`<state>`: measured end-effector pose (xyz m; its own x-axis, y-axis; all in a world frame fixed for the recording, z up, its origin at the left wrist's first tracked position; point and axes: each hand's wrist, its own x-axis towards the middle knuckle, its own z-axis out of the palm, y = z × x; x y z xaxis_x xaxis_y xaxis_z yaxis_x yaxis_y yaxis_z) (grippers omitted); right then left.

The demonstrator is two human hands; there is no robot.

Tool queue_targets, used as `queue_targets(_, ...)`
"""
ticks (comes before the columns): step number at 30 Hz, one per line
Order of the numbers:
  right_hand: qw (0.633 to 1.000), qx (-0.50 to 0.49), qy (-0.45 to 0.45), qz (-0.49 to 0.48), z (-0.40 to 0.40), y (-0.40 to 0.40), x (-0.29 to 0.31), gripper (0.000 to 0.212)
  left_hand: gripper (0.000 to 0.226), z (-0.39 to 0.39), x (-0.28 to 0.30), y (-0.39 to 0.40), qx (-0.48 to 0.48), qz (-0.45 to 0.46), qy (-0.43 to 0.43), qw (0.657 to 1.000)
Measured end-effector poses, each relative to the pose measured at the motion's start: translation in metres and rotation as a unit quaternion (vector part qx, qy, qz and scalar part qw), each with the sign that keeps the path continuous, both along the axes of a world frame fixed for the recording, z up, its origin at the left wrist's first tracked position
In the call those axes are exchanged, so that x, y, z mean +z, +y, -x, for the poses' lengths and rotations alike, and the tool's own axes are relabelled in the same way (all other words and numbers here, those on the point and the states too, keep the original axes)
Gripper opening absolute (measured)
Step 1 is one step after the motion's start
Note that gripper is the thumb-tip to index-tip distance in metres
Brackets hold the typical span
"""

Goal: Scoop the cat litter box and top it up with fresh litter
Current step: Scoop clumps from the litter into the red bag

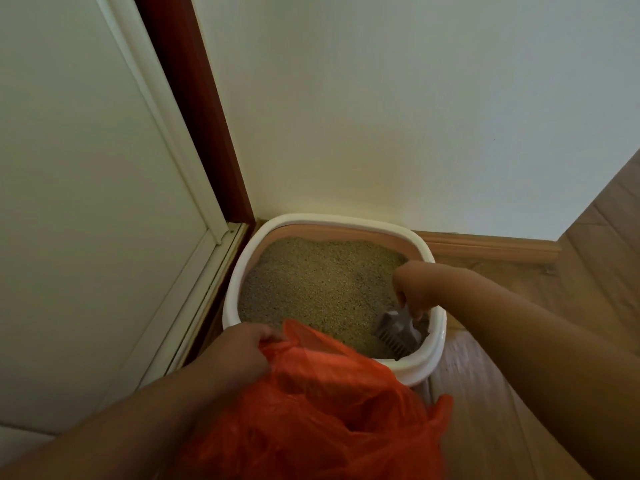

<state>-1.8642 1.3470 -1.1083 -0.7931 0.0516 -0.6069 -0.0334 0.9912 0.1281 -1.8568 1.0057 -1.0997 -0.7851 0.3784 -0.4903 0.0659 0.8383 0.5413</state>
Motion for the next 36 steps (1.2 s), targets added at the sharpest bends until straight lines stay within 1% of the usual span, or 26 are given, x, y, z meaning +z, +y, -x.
queue_targets(7,0.991,-0.066,0.008,0.113,-0.017,0.023,-0.004,0.027,0.045,-0.003,0.000,-0.001,-0.016,0.011,-0.001,1.000)
queue_targets(10,0.978,-0.116,0.016,0.172,-0.024,0.023,-0.020,0.019,0.047,-0.004,0.001,0.000,-0.007,0.013,-0.010,1.000)
queue_targets(13,0.941,-0.211,0.020,0.265,-0.033,0.011,-0.042,0.015,0.047,-0.005,0.001,0.000,-0.002,0.013,-0.019,1.000)
queue_targets(15,0.909,-0.267,0.025,0.318,-0.036,-0.002,-0.054,0.020,0.047,-0.006,0.001,-0.001,-0.006,0.014,-0.021,1.000)
queue_targets(17,0.890,-0.292,0.029,0.350,-0.036,-0.017,-0.063,0.024,0.048,-0.006,0.001,-0.004,-0.004,0.011,-0.023,1.000)
queue_targets(21,0.884,-0.290,0.053,0.363,-0.031,-0.053,-0.078,0.020,0.051,-0.008,-0.001,-0.009,-0.002,0.013,-0.027,1.000)
queue_targets(25,0.875,-0.296,0.071,0.376,-0.013,-0.090,-0.089,0.015,0.046,-0.010,0.001,-0.017,0.003,-0.003,-0.036,0.999)
queue_targets(27,0.877,-0.288,0.078,0.375,-0.003,-0.105,-0.092,0.018,0.044,-0.010,0.003,-0.021,0.007,-0.007,-0.038,0.999)
queue_targets(31,0.858,-0.313,0.081,0.398,0.010,-0.128,-0.095,0.017,0.035,-0.012,0.005,-0.031,0.012,-0.022,-0.040,0.999)
queue_targets(33,0.837,-0.341,0.081,0.419,0.013,-0.132,-0.098,0.010,0.036,-0.013,0.005,-0.036,0.015,-0.021,-0.035,0.999)
queue_targets(36,0.788,-0.390,0.085,0.469,0.010,-0.131,-0.099,0.017,0.035,-0.013,0.006,-0.041,0.019,-0.026,-0.028,0.999)
